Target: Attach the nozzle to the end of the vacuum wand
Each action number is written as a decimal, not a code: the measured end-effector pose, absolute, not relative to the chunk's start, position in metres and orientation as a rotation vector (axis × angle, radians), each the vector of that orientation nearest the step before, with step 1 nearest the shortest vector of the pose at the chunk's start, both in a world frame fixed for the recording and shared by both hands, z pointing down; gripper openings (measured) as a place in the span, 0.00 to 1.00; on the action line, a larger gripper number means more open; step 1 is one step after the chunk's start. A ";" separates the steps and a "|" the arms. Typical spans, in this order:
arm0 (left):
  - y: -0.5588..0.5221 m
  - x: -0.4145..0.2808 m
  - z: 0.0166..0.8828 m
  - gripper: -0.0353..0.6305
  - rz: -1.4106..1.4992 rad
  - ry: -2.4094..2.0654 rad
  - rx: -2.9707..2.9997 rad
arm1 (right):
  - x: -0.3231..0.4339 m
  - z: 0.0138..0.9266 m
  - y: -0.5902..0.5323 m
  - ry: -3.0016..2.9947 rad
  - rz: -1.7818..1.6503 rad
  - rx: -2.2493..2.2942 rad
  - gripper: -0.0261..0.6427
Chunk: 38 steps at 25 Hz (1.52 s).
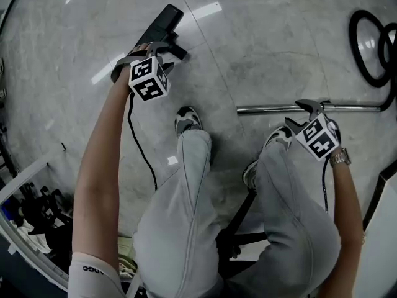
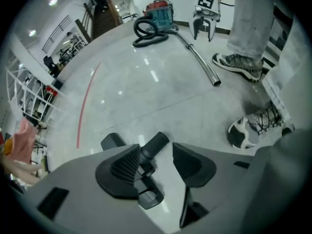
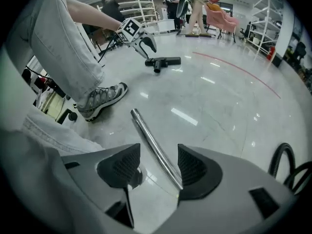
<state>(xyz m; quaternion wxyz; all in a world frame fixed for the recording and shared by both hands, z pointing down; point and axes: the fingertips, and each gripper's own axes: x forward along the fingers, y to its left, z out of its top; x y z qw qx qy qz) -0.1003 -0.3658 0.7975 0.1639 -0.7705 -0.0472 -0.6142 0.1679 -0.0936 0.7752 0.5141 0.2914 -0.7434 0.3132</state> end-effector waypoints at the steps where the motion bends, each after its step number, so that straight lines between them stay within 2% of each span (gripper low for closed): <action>1: -0.368 -0.101 0.806 0.35 -1.759 -0.170 -2.150 | 0.168 0.781 -0.095 -1.782 0.751 0.693 0.36; 15: -0.384 -0.097 0.873 0.35 -1.724 -0.524 -1.682 | 0.176 0.850 -0.082 -1.693 0.698 0.548 0.36; 20: -0.394 -0.097 0.884 0.35 -1.719 -0.469 -1.580 | 0.173 0.863 -0.083 -1.685 0.666 0.527 0.36; 33: -0.375 -0.099 0.856 0.34 -1.862 -0.310 -1.998 | 0.172 0.882 -0.073 -1.689 0.598 0.490 0.36; 38: -0.340 -0.103 0.850 0.34 -1.823 -0.290 -2.125 | 0.162 0.894 -0.073 -1.641 0.513 0.445 0.34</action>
